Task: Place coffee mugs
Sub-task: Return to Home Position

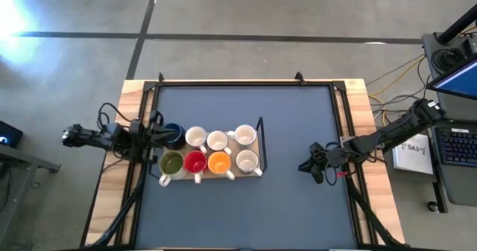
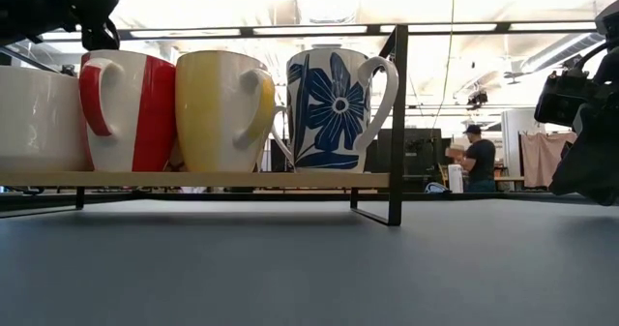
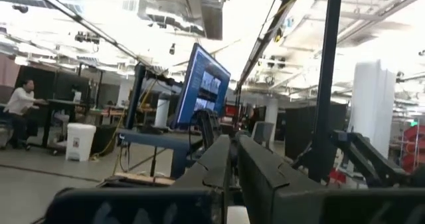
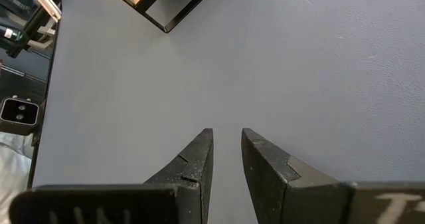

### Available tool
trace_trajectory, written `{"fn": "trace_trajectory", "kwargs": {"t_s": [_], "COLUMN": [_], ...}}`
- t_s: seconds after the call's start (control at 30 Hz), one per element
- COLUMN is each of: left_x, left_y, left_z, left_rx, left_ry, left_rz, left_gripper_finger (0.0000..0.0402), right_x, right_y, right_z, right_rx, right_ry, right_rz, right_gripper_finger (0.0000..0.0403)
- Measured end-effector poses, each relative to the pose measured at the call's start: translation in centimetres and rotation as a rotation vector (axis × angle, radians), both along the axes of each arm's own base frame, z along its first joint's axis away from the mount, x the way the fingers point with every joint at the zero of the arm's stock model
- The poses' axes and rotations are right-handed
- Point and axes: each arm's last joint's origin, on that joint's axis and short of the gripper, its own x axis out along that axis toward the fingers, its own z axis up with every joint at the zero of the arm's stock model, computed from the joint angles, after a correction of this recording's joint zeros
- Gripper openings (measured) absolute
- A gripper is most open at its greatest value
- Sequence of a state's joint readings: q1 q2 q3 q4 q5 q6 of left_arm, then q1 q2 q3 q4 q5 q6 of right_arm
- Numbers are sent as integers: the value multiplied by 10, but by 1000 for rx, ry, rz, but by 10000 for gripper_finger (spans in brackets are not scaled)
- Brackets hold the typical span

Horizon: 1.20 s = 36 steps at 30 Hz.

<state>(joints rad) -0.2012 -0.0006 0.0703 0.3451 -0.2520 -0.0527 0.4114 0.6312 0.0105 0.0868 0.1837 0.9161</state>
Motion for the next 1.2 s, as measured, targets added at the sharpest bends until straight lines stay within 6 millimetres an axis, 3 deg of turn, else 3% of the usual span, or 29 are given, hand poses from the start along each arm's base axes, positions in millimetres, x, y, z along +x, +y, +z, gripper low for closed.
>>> {"fn": "trace_trajectory", "kwargs": {"t_s": [0.43, 1.2], "left_x": [3, 3], "left_y": [-1, -1], "left_z": [-11, -11], "left_rx": [-40, -36], "left_ry": [-43, -38], "left_rz": [-14, -30], "left_gripper_finger": [11, 11], "right_x": [0, 0], "right_y": [0, 0], "right_z": [0, 0], "right_rx": [0, 0], "right_ry": [0, 0], "right_rz": [0, 0], "right_gripper_finger": [68, 68]}}
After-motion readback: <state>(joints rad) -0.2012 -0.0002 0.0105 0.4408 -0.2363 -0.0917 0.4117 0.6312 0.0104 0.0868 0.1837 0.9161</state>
